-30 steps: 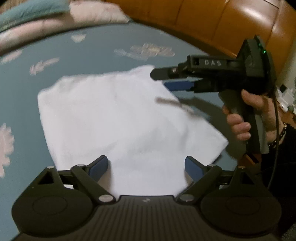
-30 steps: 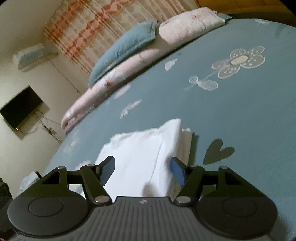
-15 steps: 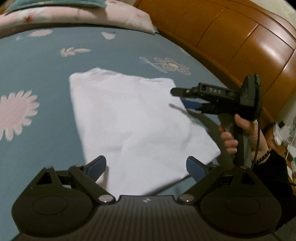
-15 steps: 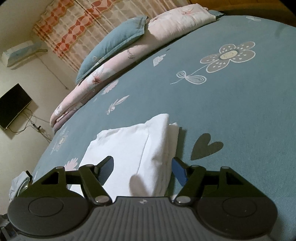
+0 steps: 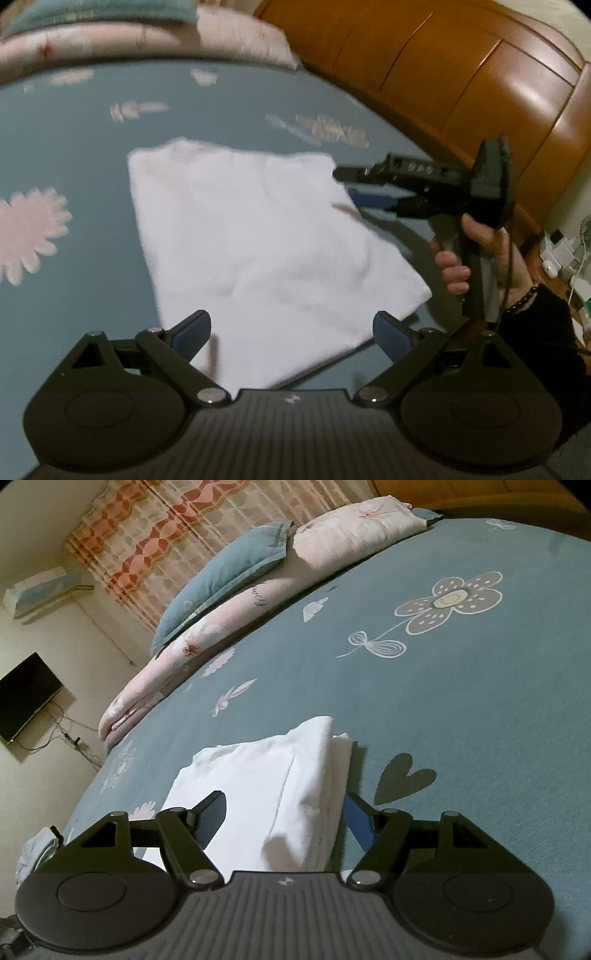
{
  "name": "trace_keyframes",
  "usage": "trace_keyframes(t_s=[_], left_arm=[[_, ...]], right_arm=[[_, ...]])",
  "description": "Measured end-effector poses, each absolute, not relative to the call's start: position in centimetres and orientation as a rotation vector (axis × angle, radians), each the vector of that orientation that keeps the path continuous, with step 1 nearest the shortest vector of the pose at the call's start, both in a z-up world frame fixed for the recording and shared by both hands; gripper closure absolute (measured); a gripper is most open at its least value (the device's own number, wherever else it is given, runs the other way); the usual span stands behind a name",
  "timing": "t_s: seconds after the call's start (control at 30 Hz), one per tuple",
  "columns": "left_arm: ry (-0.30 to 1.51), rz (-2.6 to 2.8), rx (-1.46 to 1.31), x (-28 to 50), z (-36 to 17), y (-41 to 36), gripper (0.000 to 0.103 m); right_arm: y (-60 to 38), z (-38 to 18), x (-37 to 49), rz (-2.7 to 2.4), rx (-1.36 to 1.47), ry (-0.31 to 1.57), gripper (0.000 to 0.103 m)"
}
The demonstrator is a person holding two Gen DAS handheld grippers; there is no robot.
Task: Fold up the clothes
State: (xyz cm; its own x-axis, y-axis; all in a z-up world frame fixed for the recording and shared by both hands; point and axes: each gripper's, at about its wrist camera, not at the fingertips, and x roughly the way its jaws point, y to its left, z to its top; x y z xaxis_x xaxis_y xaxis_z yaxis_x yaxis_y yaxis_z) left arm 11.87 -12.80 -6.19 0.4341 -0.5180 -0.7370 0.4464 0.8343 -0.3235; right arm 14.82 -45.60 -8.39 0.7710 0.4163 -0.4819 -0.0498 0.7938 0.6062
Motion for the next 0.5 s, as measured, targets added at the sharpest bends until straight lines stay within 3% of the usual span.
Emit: trace_keyframes(t_s=[0.17,0.33,0.5], left_arm=[[1.003,-0.614,-0.053,11.2,-8.1,-14.0,0.008],[0.890,-0.572,0.016,11.1,-5.9,-13.7,0.007],[0.980,-0.556,-0.015,10.9,-8.2,-13.2,0.007]], right_arm=[[-45.7,-8.2,14.7,0.265,0.605,0.640,0.028],[-45.6,-7.9,14.4,0.263,0.587,0.626,0.028],[-44.8,-7.0,13.6,0.265,0.561,0.590,0.028]])
